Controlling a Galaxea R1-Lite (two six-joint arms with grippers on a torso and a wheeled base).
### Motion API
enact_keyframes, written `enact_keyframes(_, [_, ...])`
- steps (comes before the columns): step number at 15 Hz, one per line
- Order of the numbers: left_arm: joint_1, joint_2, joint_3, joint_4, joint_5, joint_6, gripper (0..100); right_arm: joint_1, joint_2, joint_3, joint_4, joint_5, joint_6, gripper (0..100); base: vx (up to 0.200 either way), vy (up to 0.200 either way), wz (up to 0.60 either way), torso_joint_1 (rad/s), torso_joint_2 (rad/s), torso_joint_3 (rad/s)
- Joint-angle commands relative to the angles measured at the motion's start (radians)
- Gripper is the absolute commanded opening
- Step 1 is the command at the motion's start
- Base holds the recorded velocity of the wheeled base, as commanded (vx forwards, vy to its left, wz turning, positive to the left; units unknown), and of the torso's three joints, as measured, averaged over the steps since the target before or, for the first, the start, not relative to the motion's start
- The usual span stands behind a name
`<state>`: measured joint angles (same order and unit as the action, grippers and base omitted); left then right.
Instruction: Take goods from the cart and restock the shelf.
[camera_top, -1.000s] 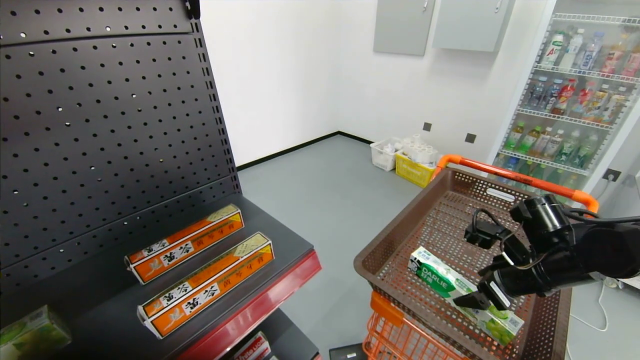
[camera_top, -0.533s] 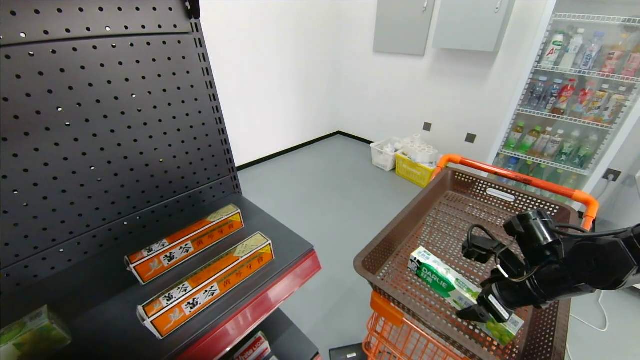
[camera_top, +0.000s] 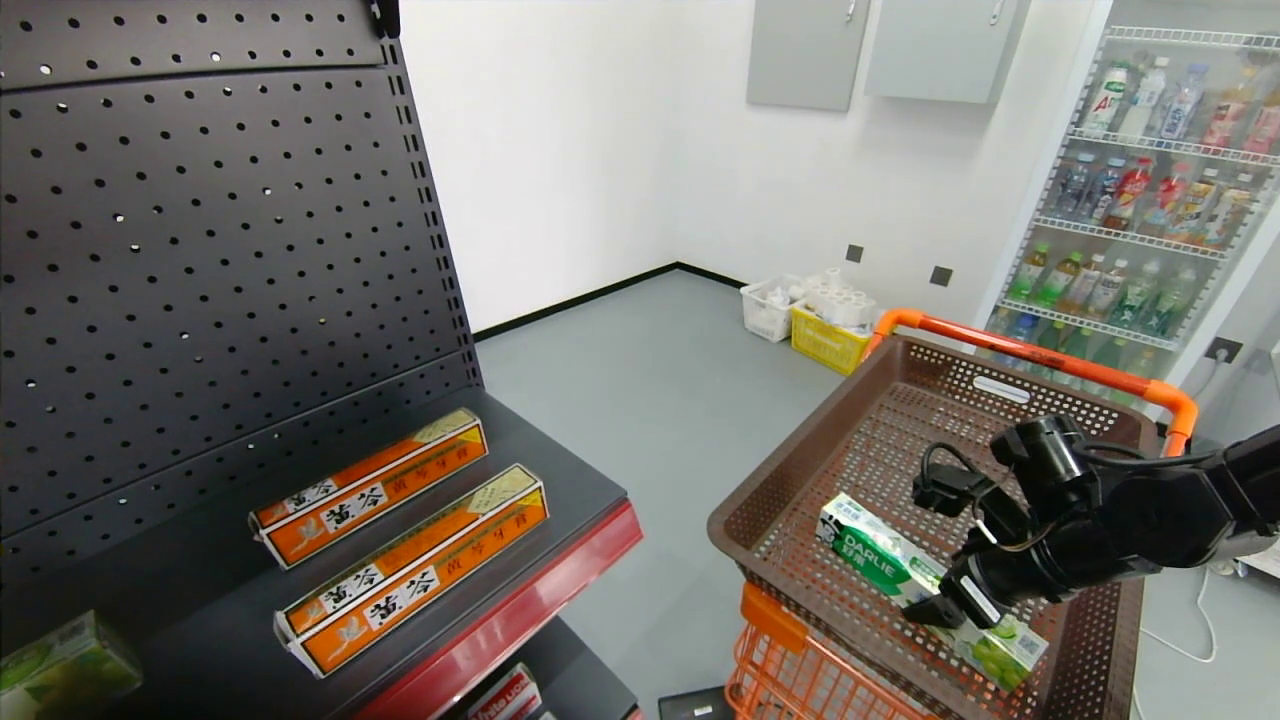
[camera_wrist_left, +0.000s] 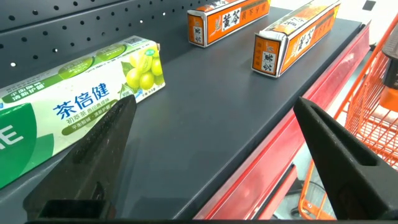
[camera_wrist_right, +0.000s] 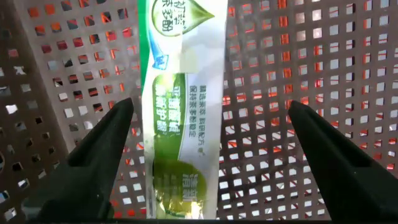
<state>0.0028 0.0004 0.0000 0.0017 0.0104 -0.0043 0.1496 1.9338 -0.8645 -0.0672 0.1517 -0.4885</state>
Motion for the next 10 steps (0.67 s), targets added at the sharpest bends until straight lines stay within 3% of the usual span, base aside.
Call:
enact_keyframes(1, [0.000, 0.000, 0.000, 0.000, 0.000, 0.000, 100, 0.002, 0.017, -0.007, 0.000, -0.001, -0.001, 100, 0.000, 0.000, 0.00, 0.000, 0.00, 0.000])
enact_keyframes(5, [0.000, 0.000, 0.000, 0.000, 0.000, 0.000, 100, 0.005, 0.020, -0.004, 0.000, 0.000, -0.001, 100, 0.000, 0.000, 0.00, 0.000, 0.00, 0.000])
enact_keyframes(6, [0.000, 0.000, 0.000, 0.000, 0.000, 0.000, 100, 0.008, 0.022, -0.005, 0.000, 0.002, 0.001, 0, 0.000, 0.000, 0.00, 0.000, 0.00, 0.000])
enact_keyframes(10, [0.000, 0.000, 0.000, 0.000, 0.000, 0.000, 100, 0.031, 0.033, -0.021, 0.000, 0.000, 0.004, 0, 0.000, 0.000, 0.00, 0.000, 0.00, 0.000])
